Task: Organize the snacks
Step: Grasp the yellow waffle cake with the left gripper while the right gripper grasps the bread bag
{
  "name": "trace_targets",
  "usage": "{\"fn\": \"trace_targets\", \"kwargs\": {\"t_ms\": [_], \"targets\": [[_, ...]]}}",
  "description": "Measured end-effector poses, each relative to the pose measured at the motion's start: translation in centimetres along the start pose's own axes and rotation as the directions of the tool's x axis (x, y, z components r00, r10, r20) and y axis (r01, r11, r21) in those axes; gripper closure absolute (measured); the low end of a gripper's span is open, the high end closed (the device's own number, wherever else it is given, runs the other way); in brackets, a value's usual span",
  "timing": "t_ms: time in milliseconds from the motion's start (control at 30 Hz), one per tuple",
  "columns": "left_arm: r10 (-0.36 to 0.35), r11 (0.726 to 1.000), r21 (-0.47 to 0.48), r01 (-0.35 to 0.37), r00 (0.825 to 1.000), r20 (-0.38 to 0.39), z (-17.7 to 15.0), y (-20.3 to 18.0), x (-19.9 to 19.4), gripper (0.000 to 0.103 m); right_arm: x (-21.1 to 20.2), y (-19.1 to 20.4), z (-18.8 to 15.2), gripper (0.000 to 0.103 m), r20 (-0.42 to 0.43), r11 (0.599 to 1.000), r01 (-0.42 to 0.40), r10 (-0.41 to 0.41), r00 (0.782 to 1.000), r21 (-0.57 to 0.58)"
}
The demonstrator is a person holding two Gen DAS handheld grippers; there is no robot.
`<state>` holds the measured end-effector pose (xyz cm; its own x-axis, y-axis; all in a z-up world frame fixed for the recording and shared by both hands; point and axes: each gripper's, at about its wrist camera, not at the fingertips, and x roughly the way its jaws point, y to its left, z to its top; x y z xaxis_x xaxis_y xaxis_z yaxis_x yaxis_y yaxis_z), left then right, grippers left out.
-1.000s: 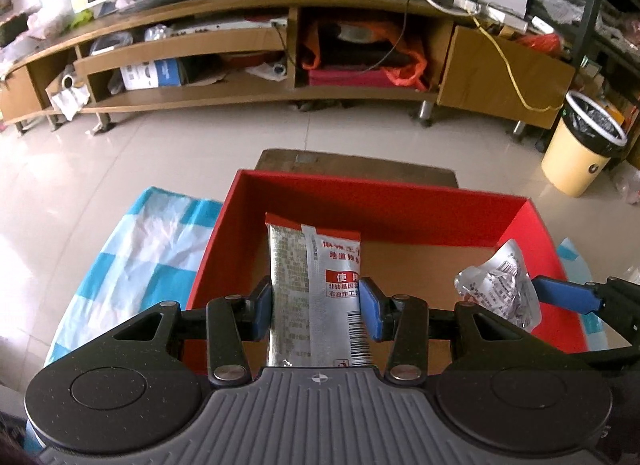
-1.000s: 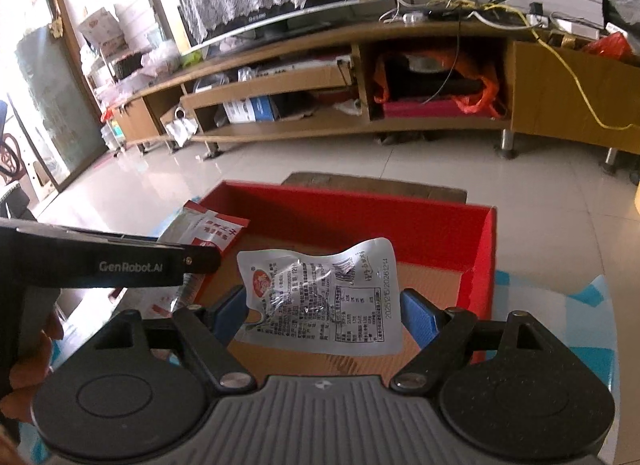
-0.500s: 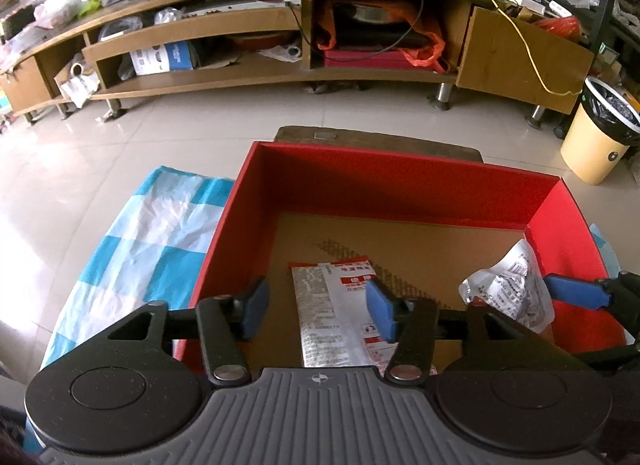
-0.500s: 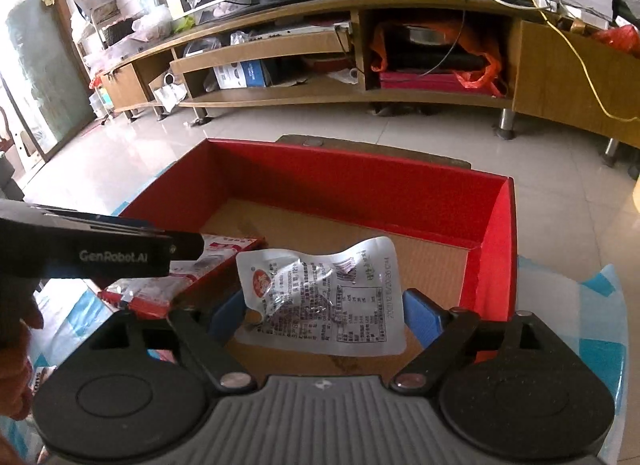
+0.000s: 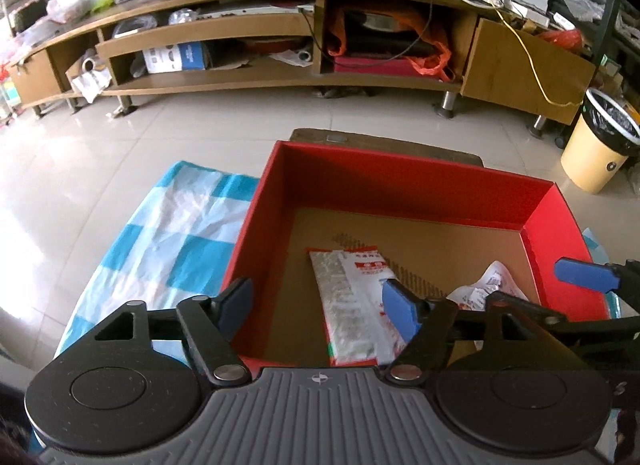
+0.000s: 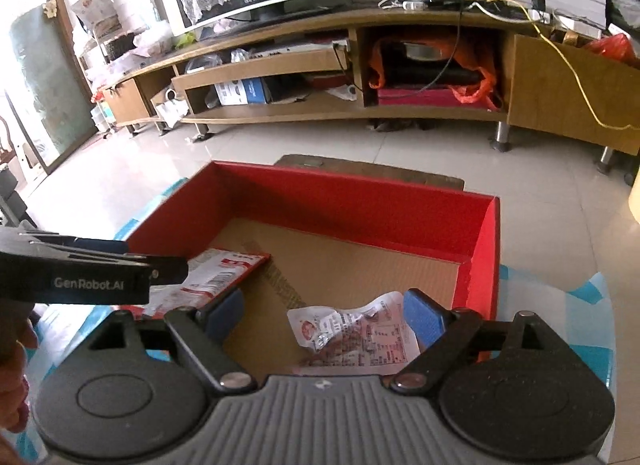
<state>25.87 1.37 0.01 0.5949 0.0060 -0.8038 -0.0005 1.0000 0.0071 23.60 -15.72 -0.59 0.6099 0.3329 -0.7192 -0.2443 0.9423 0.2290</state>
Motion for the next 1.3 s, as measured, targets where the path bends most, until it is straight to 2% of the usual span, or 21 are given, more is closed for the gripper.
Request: {"fn": "trace_targets", "kwargs": {"t_ms": [133,267,500,800,933,1133,1233,1300], "targets": [[-0.012,1.0,-0.023,0.013,1.0,0.004,-0.9,0.8,-1.6,0.018,-1.8,0.1,-0.3,0.016,0.003,1.0,-0.008,0.008,1.0,-0.009],[-0.044,0.999,-0.031,0.044,0.999,-0.01,-2.0,0.8,-2.9,0.017,-3.7,0.1,-1.5,0.015,-0.013,1.0,0.001,-0.001,1.0,-0.021],[-0.086,0.996,0.016,0.087,0.996,-0.036,-5.0,-0.3,-4.8,0.011,-6.1,0.2,-4.0,0.011,-0.044,1.0,-0.006,0.006,0.999,-0.004],[-0.151,0.987,-0.077,0.142,0.981,-0.125,-7.8,-0.3,-5.0,0.007,-8.9,1.1,-6.5,0.01,-0.054,1.0,0.011,-0.011,0.998,0.001],[-0.149,0.986,-0.096,0.134,0.976,-0.159,-8.4,-1.1,-4.5,0.004,-9.7,0.9,-7.2,0.01,-0.062,1.0,0.015,-0.015,0.998,0.001],[-0.085,0.992,-0.106,0.066,0.979,-0.186,-9.1,-2.3,-3.4,0.0,-9.8,-0.3,-7.4,0.01,-0.08,1.0,0.02,-0.02,0.997,0.007],[-0.117,0.981,-0.182,0.074,0.965,-0.237,-9.4,-1.9,-2.1,0.0,-9.8,-0.9,-7.2,0.01,-0.09,1.0,0.018,-0.016,0.996,0.022],[-0.099,0.979,-0.198,0.053,0.968,-0.231,-9.4,-1.9,-1.8,0.0,-9.7,-1.1,-7.2,0.01,-0.096,0.999,0.008,-0.005,0.995,0.032]]}}
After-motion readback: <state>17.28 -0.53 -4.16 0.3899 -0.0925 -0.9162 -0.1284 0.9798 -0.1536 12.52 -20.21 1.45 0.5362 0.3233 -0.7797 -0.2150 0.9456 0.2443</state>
